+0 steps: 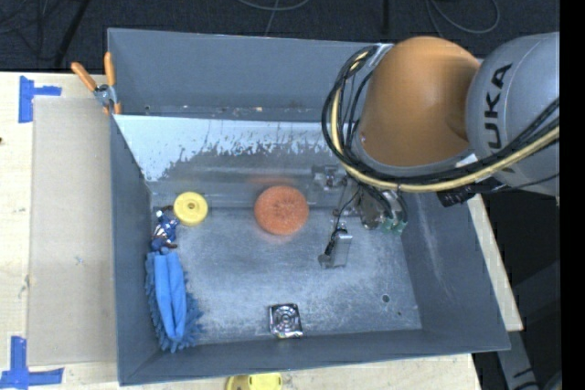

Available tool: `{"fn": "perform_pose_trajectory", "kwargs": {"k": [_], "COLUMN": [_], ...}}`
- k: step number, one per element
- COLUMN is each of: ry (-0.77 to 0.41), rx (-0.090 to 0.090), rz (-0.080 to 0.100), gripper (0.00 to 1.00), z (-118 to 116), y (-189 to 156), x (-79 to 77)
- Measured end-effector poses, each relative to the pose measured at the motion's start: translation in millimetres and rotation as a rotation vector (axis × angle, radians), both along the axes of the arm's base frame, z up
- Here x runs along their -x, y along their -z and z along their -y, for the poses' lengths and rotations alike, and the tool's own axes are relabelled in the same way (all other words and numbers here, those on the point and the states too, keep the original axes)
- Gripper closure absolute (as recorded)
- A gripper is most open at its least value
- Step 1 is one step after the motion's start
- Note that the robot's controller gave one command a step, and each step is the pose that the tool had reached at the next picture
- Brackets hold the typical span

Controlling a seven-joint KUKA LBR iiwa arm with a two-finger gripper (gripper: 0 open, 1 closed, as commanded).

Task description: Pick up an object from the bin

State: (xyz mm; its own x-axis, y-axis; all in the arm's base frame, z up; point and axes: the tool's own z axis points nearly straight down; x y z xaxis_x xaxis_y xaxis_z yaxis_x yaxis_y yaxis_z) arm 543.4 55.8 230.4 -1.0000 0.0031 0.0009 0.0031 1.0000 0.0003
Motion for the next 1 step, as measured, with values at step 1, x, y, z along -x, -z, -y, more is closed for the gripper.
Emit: {"fn": "perform_pose_trajectory", "kwargs": {"k": [1], "ry": [0.0], "rx": [0.0], "rz": [0.0], "gripper": [0.0], "z": [0.0], "y": [0.0], "x": [0.0]}}
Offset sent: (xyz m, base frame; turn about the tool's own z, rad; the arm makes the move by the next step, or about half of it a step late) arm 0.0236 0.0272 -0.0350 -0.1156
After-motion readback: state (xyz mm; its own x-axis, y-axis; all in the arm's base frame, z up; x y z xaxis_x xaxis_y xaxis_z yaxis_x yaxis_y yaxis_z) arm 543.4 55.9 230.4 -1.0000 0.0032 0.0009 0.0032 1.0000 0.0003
